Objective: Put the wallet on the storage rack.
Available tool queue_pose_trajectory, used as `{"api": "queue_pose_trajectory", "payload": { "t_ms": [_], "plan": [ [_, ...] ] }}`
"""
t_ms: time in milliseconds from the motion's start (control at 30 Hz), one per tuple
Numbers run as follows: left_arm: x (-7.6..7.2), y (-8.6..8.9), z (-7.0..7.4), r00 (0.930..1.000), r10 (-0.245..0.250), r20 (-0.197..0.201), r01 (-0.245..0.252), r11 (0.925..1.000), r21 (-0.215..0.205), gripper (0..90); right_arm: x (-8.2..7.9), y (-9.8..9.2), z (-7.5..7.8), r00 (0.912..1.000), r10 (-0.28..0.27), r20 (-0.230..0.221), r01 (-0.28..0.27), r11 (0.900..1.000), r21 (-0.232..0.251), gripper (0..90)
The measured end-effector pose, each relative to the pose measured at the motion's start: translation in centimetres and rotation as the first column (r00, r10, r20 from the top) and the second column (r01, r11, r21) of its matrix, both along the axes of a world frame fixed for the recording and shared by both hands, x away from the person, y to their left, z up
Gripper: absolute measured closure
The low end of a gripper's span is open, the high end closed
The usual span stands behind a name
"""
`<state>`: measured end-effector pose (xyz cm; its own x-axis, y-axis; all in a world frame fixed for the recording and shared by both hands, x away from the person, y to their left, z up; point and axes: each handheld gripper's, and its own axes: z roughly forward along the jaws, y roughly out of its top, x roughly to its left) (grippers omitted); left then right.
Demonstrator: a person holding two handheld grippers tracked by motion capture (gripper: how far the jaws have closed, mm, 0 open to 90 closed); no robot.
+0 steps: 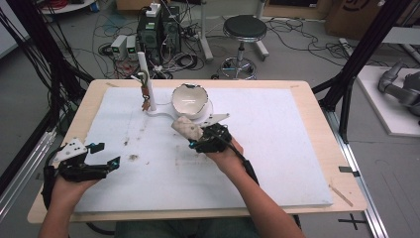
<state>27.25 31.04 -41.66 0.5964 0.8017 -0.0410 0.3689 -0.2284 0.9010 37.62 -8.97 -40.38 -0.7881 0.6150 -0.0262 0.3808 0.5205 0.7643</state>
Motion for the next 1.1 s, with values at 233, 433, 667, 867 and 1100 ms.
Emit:
{"api": "queue_pose_trajectory", "payload": {
  "t_ms": [233,433,667,867,1100],
  "plan": [
    [0.1,-0.2,-0.1,1.0000,-0.005,-0.004,0.005,1.0000,0.005,19.1,0.9,-2.7,2.1,0.9985,-0.027,0.047,0.026,1.000,0.011,37.2],
    [0.2,-0.4,-0.1,1.0000,-0.010,-0.002,0.010,1.0000,0.002,19.1,1.9,-3.6,3.8,0.9961,-0.049,0.073,0.049,0.999,0.012,37.2],
    [0.3,-0.5,0.0,0.9999,-0.013,-0.001,0.013,0.9999,0.005,19.1,3.9,-3.3,4.8,0.9949,-0.063,0.078,0.066,0.997,-0.037,37.2],
    [0.3,-0.4,0.0,0.9999,-0.012,0.000,0.012,0.9999,0.005,19.1,5.4,-1.8,5.3,0.9947,-0.055,0.086,0.062,0.995,-0.080,37.2],
    [0.2,-0.4,0.0,1.0000,-0.008,0.001,0.008,1.0000,0.001,19.0,7.2,0.5,5.4,0.9950,-0.051,0.086,0.063,0.988,-0.143,37.1]
  ]
}}
